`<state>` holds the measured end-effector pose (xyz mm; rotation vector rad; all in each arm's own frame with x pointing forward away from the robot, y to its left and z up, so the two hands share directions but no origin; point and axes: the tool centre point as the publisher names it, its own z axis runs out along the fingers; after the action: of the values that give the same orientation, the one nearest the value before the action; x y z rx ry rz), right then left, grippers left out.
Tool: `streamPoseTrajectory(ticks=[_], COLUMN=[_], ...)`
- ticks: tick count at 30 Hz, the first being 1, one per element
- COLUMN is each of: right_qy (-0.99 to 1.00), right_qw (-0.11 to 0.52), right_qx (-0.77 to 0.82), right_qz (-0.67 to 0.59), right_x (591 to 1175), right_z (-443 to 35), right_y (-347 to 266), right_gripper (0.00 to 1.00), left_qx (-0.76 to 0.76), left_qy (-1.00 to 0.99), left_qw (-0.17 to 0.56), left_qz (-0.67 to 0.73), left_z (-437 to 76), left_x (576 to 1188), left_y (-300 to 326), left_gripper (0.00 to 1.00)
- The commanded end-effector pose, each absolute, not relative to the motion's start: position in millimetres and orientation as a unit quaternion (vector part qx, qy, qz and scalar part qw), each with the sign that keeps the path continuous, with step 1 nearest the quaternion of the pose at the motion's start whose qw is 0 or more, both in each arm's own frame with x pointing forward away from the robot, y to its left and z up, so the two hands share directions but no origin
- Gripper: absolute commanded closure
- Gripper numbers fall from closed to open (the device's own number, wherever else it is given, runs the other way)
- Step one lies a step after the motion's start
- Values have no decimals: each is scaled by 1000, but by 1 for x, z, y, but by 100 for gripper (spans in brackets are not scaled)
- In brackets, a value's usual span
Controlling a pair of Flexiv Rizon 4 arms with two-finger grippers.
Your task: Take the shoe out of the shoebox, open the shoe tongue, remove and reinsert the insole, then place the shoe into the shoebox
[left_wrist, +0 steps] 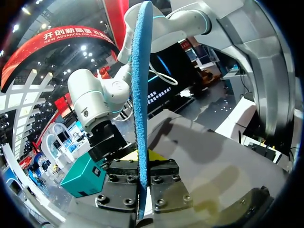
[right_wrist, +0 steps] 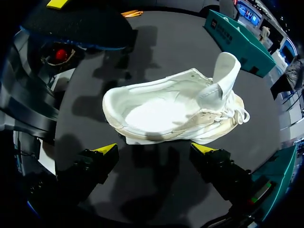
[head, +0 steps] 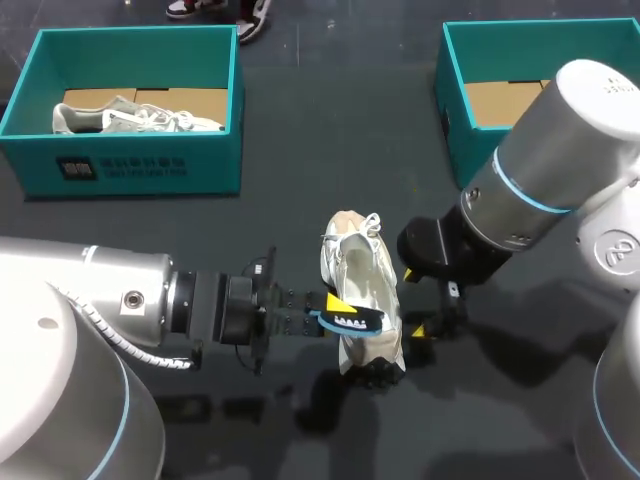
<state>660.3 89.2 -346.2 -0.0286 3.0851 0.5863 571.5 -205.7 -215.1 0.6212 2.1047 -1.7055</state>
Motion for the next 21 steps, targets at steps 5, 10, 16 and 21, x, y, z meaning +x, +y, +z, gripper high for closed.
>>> streamPoseTrajectory(ticks=[5, 10, 16, 21], right_qy=[982, 983, 983, 982], right_qw=[4, 5, 7, 11], right_qx=[-14, -19, -18, -18], right_qz=[187, 185, 184, 187], right_x=[658, 659, 659, 660], right_z=[-352, -352, -353, -356], right_y=[93, 94, 94, 92], right_gripper=[0, 0, 0, 0], left_qx=[214, 214, 213, 212], left_qy=[747, 746, 745, 748], left_qw=[186, 185, 183, 179], left_qz=[-602, -603, -605, -603], left_z=[-220, -220, -220, -222], left_x=[574, 574, 575, 577], left_y=[-208, -208, -210, -212], left_gripper=[100, 100, 100, 100])
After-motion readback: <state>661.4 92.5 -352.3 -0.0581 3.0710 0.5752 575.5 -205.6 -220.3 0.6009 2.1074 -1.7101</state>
